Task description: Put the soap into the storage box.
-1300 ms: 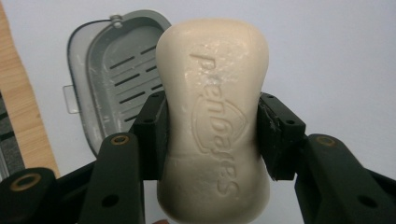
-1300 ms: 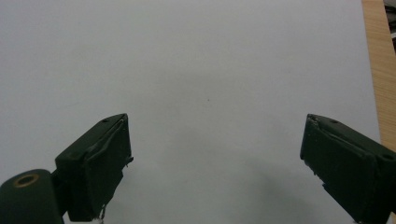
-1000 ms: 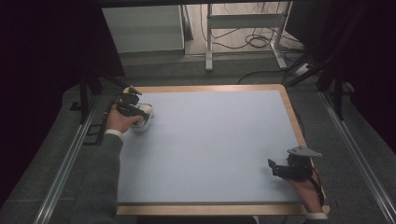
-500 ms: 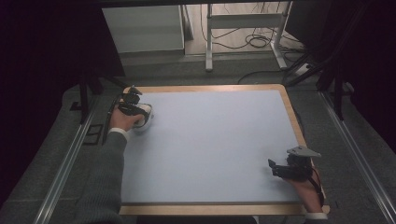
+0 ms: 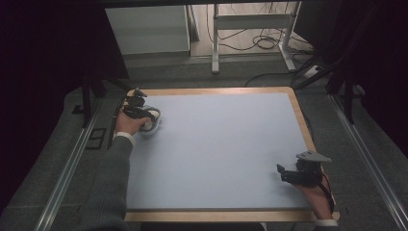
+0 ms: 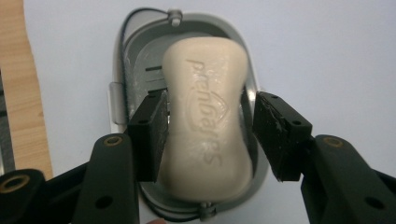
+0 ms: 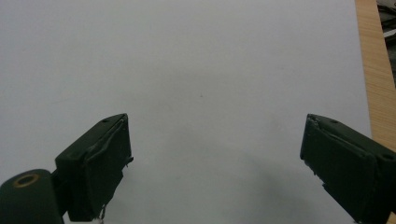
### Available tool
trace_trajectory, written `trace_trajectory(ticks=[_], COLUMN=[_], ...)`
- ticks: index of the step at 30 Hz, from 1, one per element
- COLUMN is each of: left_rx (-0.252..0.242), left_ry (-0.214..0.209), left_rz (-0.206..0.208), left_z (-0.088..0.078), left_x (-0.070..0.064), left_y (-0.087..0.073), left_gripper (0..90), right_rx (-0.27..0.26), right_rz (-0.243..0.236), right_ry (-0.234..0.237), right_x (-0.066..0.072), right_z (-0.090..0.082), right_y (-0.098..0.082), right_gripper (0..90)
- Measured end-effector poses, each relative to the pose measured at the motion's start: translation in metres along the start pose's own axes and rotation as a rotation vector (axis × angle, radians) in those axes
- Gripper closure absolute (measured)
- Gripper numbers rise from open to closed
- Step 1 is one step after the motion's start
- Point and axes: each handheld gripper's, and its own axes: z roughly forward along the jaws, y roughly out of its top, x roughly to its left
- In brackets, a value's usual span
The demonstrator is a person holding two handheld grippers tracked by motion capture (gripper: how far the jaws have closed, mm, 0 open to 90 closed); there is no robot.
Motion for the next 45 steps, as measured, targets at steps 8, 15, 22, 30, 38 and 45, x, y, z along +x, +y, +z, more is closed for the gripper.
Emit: trace_trajectory(ticks=[8,15,22,30,38,45], left_rx=[-0.058,-0.107,-0.139,-0.199,-0.211,-0.223], left_ry=[-0.036,-0.106,-0.165,-0.208,-0.234,-0.220], left_rz=[0.027,0.122,0.198,0.244,0.239,0.221], left_z=[-0.018,-0.035,-0.045,-0.051,-0.047,-0.042], left_x=[-0.009,-0.024,-0.040,-0.043,-0.045,-0.044], left_y=[-0.005,-0.019,-0.045,-0.085,-0.128,-0.161], left_gripper=[41.2,39.5,38.5,36.8,34.2,33.2], right_rx=[0.002,0.001,-0.007,-0.018,-0.027,-0.039], right_rz=[-0.003,-0.002,-0.007,-0.014,-0.026,-0.036], right_ry=[0.004,0.004,0.006,0.009,0.019,0.028], right_x=[0.002,0.002,0.003,0.005,0.008,0.010], right_z=[0.000,0.000,-0.002,-0.004,-0.005,-0.007], right_y=[0.001,0.000,0.001,0.001,0.003,0.004], right_gripper=[8.6,8.6,8.6,8.6,8.6,8.6])
